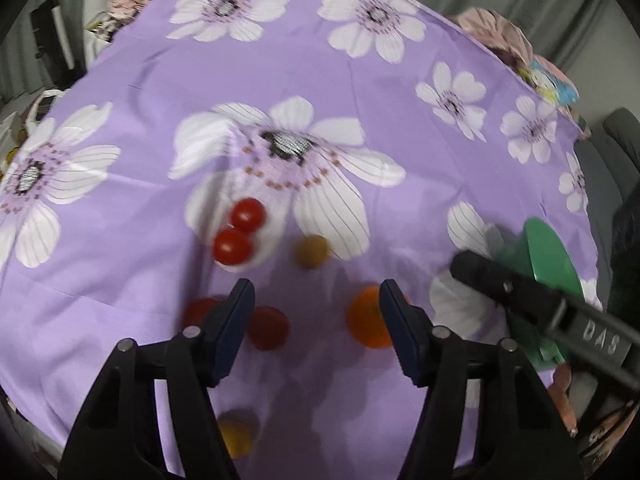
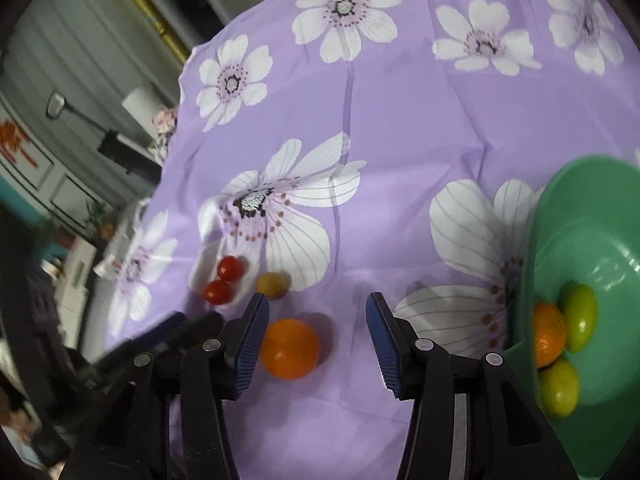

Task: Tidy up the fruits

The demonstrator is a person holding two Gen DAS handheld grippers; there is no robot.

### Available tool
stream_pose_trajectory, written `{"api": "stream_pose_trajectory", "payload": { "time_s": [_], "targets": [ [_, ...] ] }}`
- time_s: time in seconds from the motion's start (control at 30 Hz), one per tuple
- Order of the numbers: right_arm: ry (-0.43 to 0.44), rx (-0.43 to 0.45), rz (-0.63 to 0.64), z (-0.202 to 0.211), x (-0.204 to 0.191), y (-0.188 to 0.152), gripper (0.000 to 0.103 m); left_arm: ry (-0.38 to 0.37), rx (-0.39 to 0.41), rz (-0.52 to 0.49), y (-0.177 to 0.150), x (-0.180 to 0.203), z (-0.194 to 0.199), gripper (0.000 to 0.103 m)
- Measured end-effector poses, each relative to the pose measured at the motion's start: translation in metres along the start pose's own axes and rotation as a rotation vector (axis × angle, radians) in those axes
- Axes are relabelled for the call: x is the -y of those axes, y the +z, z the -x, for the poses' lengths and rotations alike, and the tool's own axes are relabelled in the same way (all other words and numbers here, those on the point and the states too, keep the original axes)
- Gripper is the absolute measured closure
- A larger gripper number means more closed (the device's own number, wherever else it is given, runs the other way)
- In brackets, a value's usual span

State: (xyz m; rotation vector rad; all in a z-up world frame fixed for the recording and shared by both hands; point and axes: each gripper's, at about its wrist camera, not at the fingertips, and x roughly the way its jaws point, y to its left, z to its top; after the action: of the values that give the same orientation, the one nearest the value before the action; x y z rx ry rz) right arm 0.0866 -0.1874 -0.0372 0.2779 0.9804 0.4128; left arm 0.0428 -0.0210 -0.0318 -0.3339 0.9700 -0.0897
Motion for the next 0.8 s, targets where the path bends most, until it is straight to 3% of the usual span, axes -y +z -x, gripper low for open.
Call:
{"api": "stream_pose_trajectory", "payload": {
  "time_s": [0.37,0.8],
  "targets": [
    [0.018,-0.078,-0.024,-0.023,0.004,-0.001,0.057,-0.099,-0.120,-0.092,-0.015,0.032,-0.029,0.051],
    [0.042,-0.183,-0.043,-0.043,0.005,-0.008,0.058,-0.106,-0.175,-0.087,-0.022,0.035,-0.041,0.055]
  ]
}}
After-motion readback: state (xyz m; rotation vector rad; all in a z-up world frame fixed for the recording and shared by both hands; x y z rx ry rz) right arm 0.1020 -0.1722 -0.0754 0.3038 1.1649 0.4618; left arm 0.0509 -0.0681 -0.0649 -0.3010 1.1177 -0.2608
